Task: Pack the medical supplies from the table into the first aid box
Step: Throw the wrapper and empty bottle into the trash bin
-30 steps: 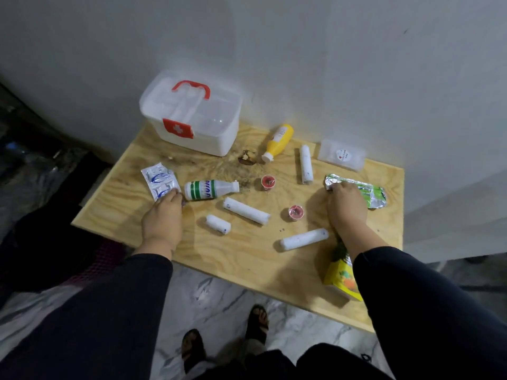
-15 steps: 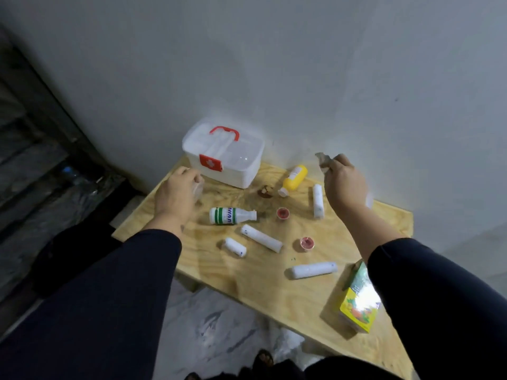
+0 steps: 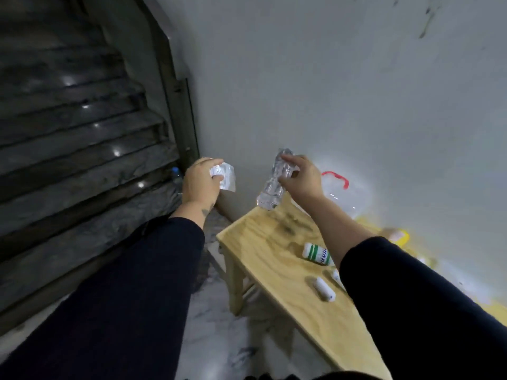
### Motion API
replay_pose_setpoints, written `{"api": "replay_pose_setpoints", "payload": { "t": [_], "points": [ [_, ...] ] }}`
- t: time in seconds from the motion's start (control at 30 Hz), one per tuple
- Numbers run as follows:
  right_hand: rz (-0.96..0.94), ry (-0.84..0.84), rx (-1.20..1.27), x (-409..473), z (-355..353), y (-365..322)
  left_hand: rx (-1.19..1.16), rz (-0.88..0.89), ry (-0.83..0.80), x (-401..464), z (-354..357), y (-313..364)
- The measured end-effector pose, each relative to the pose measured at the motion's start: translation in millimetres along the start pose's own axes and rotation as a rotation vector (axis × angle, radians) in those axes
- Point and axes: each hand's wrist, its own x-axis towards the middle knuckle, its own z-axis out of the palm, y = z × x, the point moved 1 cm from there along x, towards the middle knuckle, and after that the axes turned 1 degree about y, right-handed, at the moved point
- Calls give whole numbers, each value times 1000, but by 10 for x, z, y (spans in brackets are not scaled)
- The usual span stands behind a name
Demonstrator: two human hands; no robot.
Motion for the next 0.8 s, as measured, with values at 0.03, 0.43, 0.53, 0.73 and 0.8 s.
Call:
{"api": "replay_pose_setpoints", "payload": {
  "t": [0.03,0.43,0.53,0.73,0.8],
  "points": [
    [-6,-25,1,31,194,-106,0,-14,6,44,-119,-149],
    [23,-322,6,187,2449,-724,13,-230,-90,481,-877,-2008],
    [89,-404,-6,261,2899,-630,29,-313,-146,559,-784,-2426],
    [166,-577,-95,544,3816,-248,20,-561,-186,663,-367,-3252],
    [186,-639,-123,665,4146,-84,36,-636,-191,720,-208,-3528]
  ]
}}
